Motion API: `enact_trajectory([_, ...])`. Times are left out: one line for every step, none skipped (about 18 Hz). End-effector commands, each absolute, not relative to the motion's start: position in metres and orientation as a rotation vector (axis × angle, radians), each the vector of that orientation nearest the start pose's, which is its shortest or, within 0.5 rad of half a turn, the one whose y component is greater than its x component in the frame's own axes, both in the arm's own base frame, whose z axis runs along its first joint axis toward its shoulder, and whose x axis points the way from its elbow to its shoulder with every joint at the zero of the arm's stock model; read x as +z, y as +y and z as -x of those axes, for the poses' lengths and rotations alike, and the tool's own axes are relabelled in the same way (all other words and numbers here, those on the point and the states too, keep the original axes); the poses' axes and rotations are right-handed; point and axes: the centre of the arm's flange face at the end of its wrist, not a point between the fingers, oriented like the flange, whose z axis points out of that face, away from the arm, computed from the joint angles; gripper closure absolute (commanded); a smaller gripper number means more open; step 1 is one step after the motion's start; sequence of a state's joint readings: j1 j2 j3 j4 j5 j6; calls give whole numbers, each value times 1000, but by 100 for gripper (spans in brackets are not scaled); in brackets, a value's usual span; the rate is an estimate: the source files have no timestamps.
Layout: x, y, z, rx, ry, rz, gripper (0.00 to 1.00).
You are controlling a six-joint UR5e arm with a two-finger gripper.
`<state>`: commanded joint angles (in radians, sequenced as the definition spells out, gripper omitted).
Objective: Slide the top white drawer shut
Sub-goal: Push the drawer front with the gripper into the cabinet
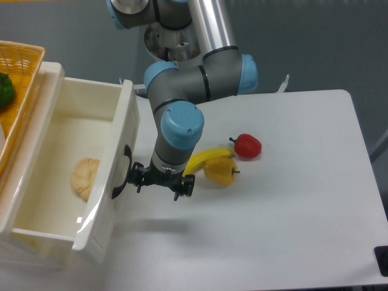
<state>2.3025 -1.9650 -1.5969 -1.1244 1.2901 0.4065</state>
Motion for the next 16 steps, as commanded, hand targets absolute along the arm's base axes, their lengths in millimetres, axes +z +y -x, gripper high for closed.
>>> enact_trajectory([302,571,297,-332,-472,2911,0])
enact_trajectory([302,571,297,-335,-473,2913,0])
enact_trajectory([301,571,296,-339,-474,2915,0])
enact_trajectory([304,571,296,-340,-471,2907,0])
enact_trajectory([306,571,295,-344,-470,2903,0])
enact_trajectory([309,571,294,-345,-468,2897,0])
enact_trajectory([310,570,293,-349,-468,2895,0])
enact_trajectory([310,570,293,-352,-468,2895,0])
enact_trajectory([311,570,293,-352,-467,2893,0])
enact_trajectory([311,570,292,-360,-466,2889,0])
enact_trajectory([312,570,291,-365,-465,2884,0])
enact_trajectory([312,570,289,-366,-461,2885,0])
enact_trajectory([312,571,287,-368,-459,2886,0])
enact_trajectory([312,573,284,-371,-452,2887,0])
enact_trajectory([313,572,284,-369,-452,2886,0])
enact_trajectory([312,573,283,-371,-450,2888,0])
